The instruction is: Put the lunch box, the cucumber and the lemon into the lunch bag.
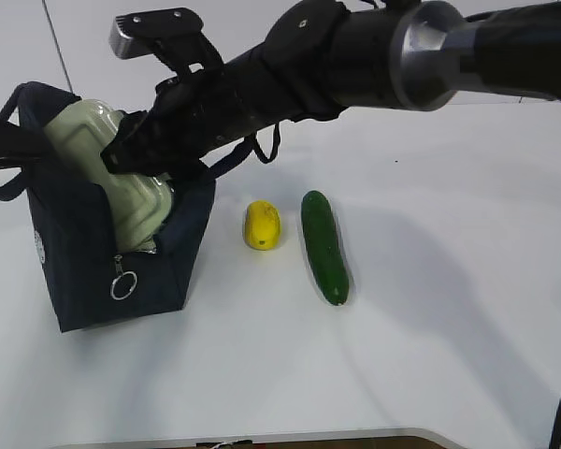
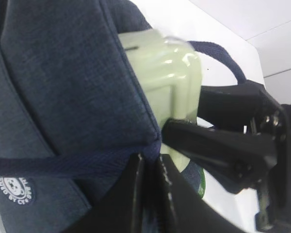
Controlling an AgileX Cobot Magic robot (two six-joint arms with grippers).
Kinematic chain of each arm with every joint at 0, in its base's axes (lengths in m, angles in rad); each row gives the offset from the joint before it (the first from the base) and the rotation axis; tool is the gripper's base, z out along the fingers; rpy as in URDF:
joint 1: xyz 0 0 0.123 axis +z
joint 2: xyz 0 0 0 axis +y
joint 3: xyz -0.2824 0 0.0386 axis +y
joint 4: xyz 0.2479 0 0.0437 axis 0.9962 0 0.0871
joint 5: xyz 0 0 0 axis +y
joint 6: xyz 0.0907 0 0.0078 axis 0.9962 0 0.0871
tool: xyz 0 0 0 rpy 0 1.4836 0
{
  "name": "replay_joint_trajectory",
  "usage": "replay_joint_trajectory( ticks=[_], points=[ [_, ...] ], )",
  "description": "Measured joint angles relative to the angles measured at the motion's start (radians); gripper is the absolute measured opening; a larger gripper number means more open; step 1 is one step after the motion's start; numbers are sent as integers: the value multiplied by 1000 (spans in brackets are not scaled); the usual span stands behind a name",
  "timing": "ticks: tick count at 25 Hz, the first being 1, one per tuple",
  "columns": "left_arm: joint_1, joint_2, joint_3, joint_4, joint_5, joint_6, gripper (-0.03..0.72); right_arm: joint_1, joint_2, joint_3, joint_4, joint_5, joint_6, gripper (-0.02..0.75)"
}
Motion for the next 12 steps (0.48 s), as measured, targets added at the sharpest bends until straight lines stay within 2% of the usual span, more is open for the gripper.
replay_joint_trajectory(
  ticks=[5,12],
  points=[
    [0,0,0,0,26,2,4,42,0,0,-62,-16,-114,374],
    [0,0,0,0,46,6,4,70,33,0,-60,-35,-221,374]
  ],
)
